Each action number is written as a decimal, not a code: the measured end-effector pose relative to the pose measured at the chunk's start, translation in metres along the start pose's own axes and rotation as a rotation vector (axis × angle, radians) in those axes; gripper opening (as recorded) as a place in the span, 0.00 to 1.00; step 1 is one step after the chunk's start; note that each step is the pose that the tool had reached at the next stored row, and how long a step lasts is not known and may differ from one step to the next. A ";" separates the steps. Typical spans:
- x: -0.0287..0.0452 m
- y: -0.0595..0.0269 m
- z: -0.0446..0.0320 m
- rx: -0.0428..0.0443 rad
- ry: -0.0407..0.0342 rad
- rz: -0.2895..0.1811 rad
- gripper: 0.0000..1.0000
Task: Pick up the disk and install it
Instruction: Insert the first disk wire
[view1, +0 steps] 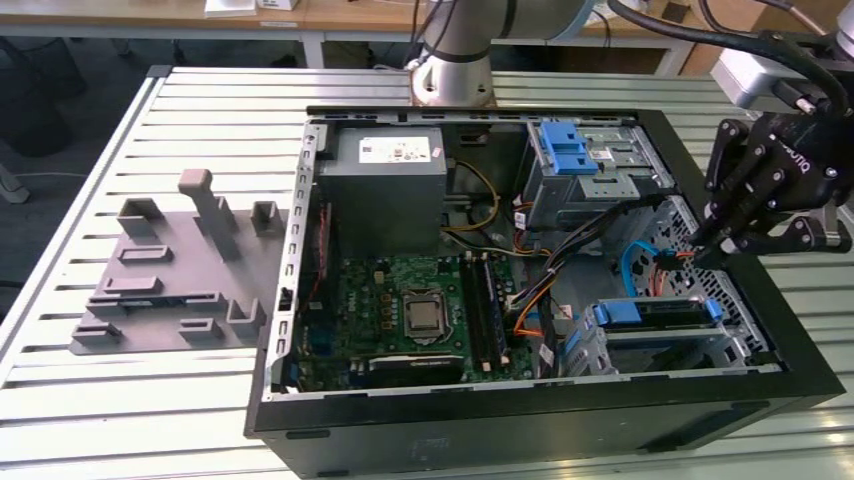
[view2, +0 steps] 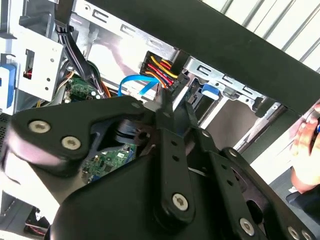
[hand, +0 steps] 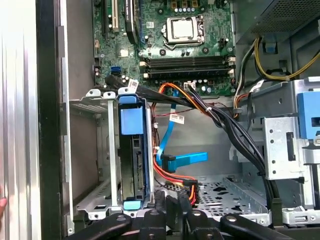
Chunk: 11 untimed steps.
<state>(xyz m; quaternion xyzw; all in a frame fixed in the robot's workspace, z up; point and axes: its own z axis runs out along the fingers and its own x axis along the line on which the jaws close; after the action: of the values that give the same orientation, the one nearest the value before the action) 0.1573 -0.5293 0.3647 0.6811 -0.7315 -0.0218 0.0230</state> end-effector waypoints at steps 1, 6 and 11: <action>-0.0010 -0.0009 0.0005 -0.0041 0.0022 0.000 0.25; -0.0039 -0.0055 0.0038 -0.0224 0.0117 0.002 0.31; -0.0049 -0.0089 0.0076 -0.0326 0.0221 0.005 0.31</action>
<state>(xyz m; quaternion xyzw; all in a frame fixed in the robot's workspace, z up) 0.1660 -0.5249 0.3566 0.6790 -0.7325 -0.0261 0.0422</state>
